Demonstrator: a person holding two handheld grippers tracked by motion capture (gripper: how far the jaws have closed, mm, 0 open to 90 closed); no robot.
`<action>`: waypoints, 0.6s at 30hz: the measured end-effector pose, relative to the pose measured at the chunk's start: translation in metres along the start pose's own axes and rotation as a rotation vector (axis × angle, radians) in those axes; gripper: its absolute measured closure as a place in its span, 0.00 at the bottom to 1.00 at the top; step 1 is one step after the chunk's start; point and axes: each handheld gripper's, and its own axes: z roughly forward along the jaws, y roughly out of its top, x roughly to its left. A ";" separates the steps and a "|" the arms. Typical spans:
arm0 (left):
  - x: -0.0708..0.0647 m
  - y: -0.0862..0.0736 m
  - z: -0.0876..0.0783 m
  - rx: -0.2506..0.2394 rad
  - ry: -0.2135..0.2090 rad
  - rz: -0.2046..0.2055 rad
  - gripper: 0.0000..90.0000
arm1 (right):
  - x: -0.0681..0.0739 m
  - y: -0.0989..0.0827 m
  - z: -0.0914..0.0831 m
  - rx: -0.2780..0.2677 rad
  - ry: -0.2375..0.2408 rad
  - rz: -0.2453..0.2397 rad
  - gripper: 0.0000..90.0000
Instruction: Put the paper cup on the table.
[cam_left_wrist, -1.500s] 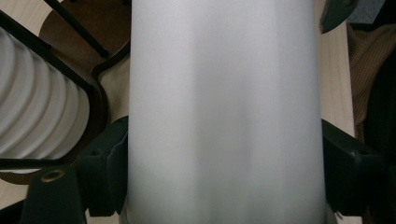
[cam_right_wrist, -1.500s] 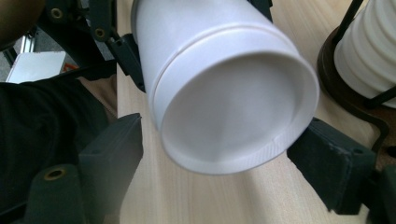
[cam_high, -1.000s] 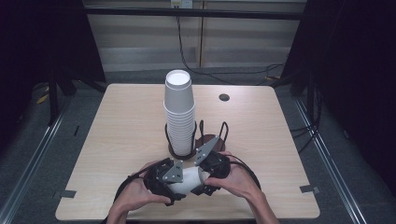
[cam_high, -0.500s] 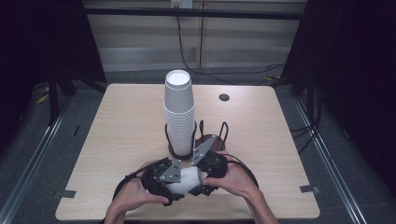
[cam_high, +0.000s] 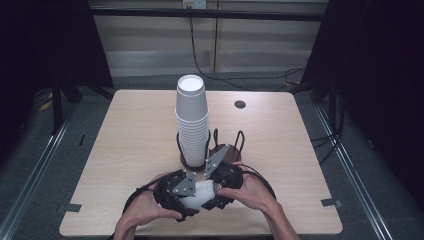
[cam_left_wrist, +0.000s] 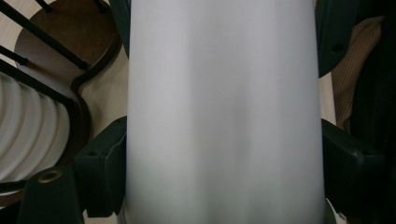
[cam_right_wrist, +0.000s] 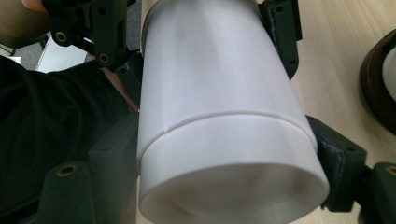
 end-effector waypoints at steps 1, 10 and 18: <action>0.000 0.000 0.000 0.000 0.000 0.000 0.18 | 0.000 0.000 0.000 0.000 0.000 0.000 0.25; 0.003 -0.001 0.000 -0.033 -0.011 0.000 0.16 | 0.000 -0.002 -0.004 -0.006 0.000 0.016 0.25; 0.005 -0.004 -0.008 -0.102 -0.004 0.011 0.16 | 0.000 -0.003 -0.005 -0.008 -0.004 0.013 0.25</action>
